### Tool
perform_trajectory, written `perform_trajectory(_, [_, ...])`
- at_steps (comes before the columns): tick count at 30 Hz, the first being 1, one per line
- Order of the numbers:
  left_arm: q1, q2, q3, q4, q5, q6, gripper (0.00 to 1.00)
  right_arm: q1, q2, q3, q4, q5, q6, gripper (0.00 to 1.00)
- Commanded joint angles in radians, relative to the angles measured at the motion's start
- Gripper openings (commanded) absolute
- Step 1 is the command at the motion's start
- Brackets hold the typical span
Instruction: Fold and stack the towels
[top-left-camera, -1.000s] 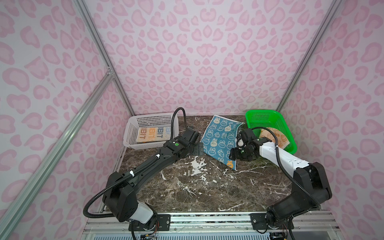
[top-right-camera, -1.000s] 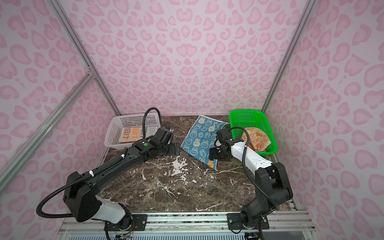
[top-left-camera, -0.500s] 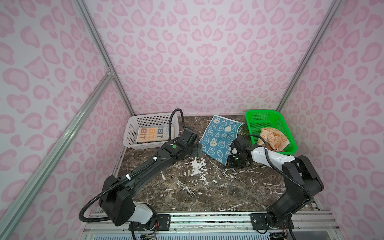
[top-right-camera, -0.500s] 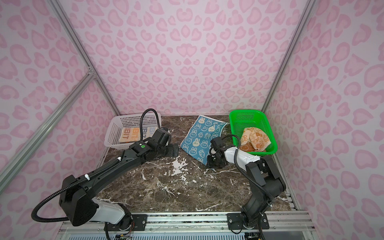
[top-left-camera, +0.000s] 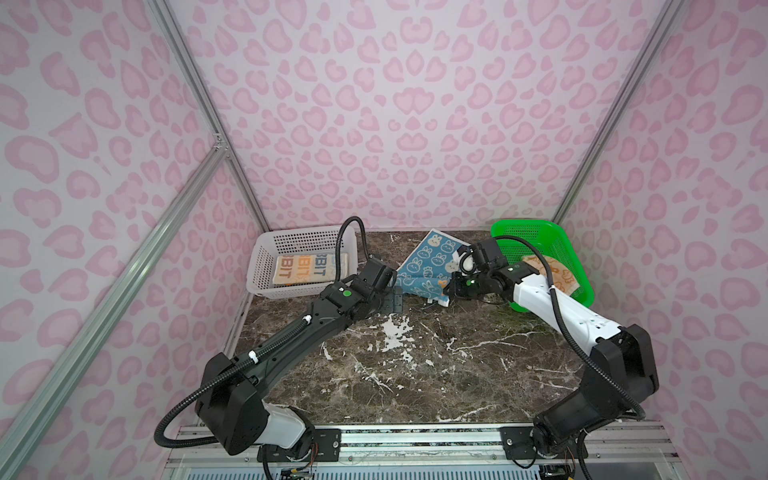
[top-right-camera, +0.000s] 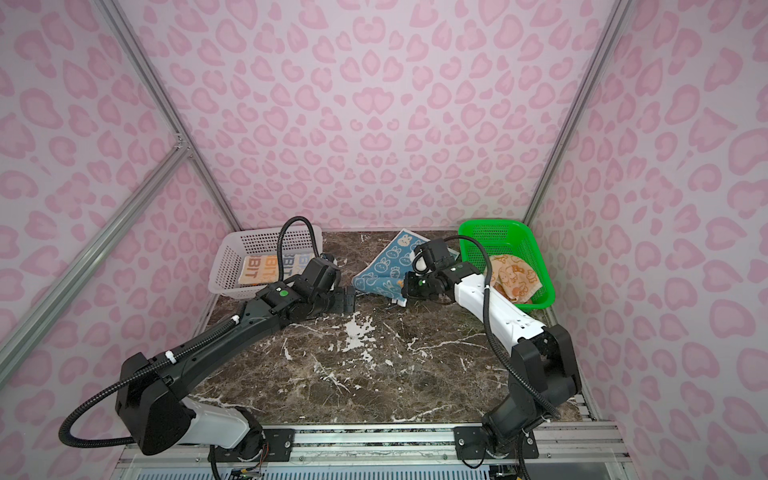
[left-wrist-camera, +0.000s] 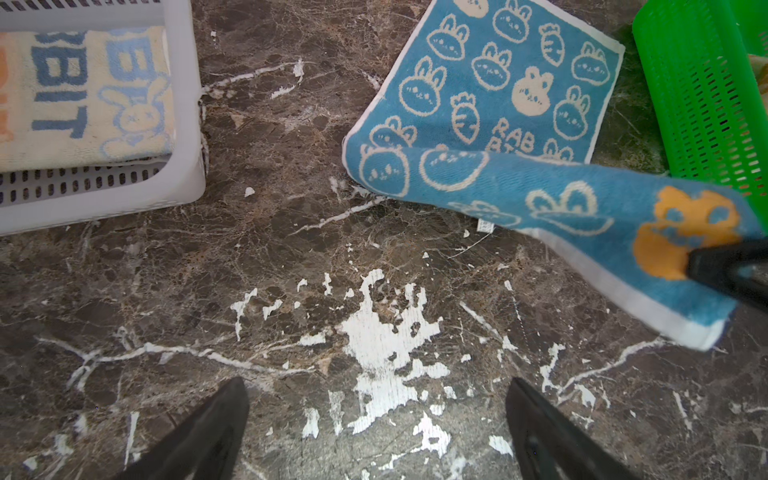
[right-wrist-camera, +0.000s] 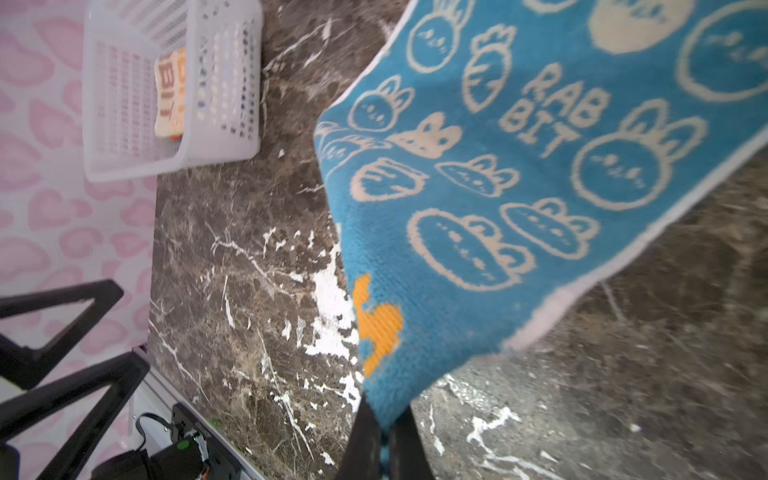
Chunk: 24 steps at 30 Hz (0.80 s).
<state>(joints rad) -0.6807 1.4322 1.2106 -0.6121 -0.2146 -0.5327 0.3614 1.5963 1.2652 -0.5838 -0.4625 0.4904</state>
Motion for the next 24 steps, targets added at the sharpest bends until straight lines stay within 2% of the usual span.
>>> perform_trajectory(1, [0.001,0.009,0.005,-0.003,-0.011,-0.006,0.97,-0.089,0.056,-0.029,-0.057,-0.064,0.003,0.02])
perform_trajectory(7, [0.001,0.048,0.008,0.012,0.015,-0.013,0.97,-0.179,0.173,-0.113,-0.010,-0.039,-0.050,0.00])
perform_trajectory(12, [0.001,0.126,0.026,0.033,0.045,0.010,0.97,-0.199,0.217,-0.113,0.013,-0.012,-0.062,0.00])
perform_trajectory(17, [0.006,0.297,0.162,0.019,0.080,0.044,0.97,-0.205,0.251,-0.062,-0.016,0.030,-0.082,0.00])
perform_trajectory(24, [0.035,0.524,0.367,0.019,0.191,0.061,0.97,-0.229,0.290,-0.033,-0.038,0.061,-0.115,0.00])
